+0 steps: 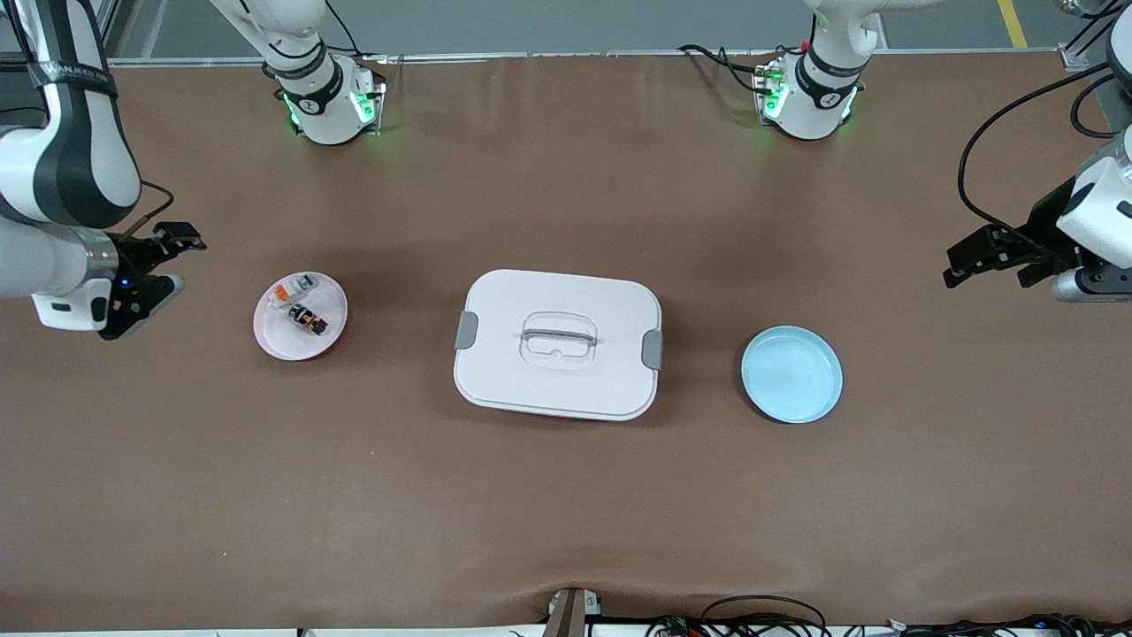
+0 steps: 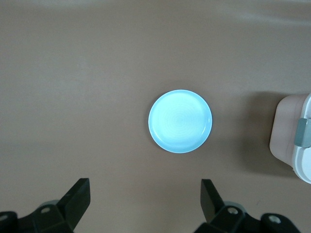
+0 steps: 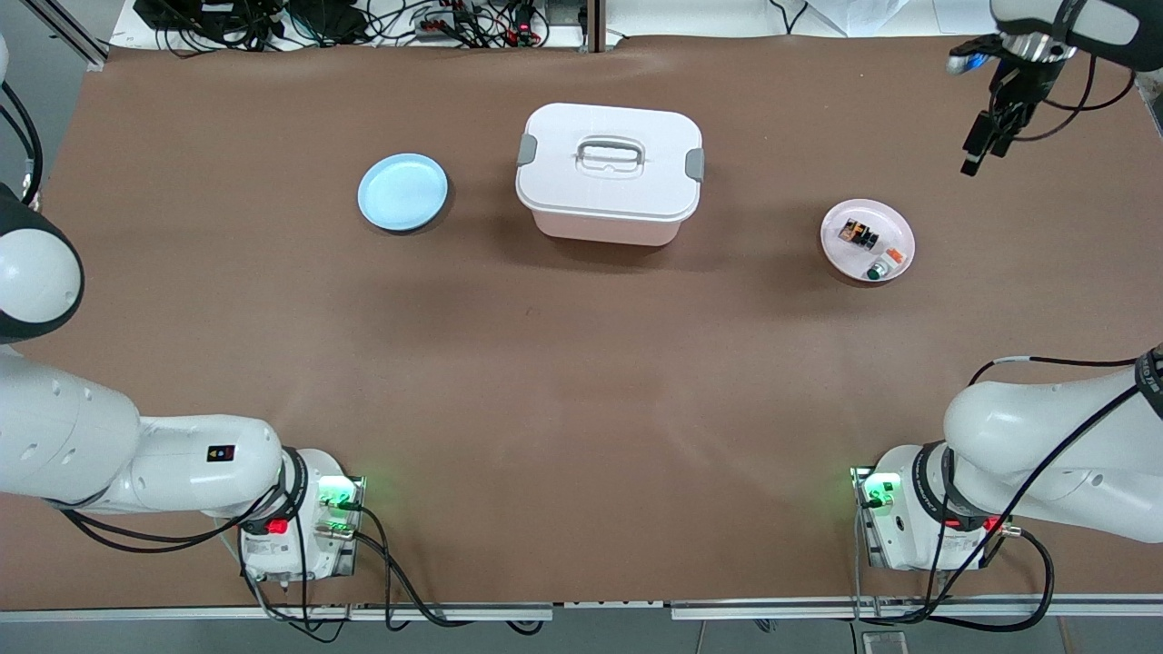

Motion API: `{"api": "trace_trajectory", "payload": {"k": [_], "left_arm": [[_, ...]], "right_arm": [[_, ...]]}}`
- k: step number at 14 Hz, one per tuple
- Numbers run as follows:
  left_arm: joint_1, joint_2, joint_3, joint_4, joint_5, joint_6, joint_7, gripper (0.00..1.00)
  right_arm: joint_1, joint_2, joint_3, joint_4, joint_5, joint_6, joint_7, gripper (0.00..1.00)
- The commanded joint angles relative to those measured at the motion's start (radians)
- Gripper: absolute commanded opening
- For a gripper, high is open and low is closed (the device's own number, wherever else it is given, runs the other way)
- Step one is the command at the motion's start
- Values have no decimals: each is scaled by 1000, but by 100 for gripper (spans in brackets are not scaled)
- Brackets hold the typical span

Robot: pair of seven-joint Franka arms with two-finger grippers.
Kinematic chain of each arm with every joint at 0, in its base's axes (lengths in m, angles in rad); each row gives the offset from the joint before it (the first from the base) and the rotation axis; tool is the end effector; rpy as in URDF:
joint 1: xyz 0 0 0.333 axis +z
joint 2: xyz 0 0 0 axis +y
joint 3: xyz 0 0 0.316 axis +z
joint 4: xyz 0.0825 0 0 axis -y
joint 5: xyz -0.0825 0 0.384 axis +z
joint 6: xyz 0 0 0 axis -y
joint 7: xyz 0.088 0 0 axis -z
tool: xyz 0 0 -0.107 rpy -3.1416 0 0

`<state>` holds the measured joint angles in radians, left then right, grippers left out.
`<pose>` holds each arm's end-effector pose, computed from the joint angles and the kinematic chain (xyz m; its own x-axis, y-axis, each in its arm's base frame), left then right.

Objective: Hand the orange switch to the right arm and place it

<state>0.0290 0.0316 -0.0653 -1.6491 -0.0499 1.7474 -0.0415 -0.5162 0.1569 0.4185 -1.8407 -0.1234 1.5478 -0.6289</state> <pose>0.5776 -0.0249 0.5854 0.9978 0.0142 0.0643 0.0107 -0.9985 0.0544 0.5417 -0.0747 0.4208 0.7620 0.5312 -0.3703 0.4892 -0.8469 -0.2082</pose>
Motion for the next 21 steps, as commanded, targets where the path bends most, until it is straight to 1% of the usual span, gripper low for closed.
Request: {"api": "trace_trajectory", "payload": {"k": [1, 2, 4, 6, 7, 9, 10, 12, 14, 17, 19, 21], "left_arm": [[-32, 1, 33, 20, 22, -23, -9, 100], [-35, -2, 42, 23, 22, -23, -9, 100], [-26, -12, 38, 28, 22, -23, -9, 100], [-26, -21, 35, 29, 24, -37, -9, 100], [-24, -25, 35, 31, 22, -39, -9, 100], [-24, -39, 33, 38, 22, -54, -9, 100], [-24, -50, 33, 44, 22, -75, -9, 100], [-24, -55, 33, 70, 22, -112, -9, 100], [-27, -50, 33, 95, 21, -115, -11, 100], [-21, -53, 38, 100, 27, -158, -14, 100], [-21, -52, 36, 94, 27, -158, -32, 100], [-23, -50, 35, 94, 28, -158, -75, 100]], "right_arm": [[8, -13, 17, 86, -15, -95, 176, 100], [22, -13, 16, 136, -12, -141, 254, 100], [36, -4, 16, 251, -4, -242, 430, 100], [47, -2, 16, 328, 4, -308, 565, 100], [50, 0, 16, 369, 5, -328, 613, 100], [54, 0, 16, 447, 5, -351, 646, 100], [56, 0, 16, 471, 5, -356, 675, 100], [56, -2, 19, 538, 11, -356, 785, 100], [64, -2, 22, 558, 13, -348, 886, 100], [93, 0, 23, 569, 19, -344, 880, 100], [137, -8, 16, 568, 7, -351, 876, 100], [145, -11, 10, 568, 8, -359, 893, 100]]}}
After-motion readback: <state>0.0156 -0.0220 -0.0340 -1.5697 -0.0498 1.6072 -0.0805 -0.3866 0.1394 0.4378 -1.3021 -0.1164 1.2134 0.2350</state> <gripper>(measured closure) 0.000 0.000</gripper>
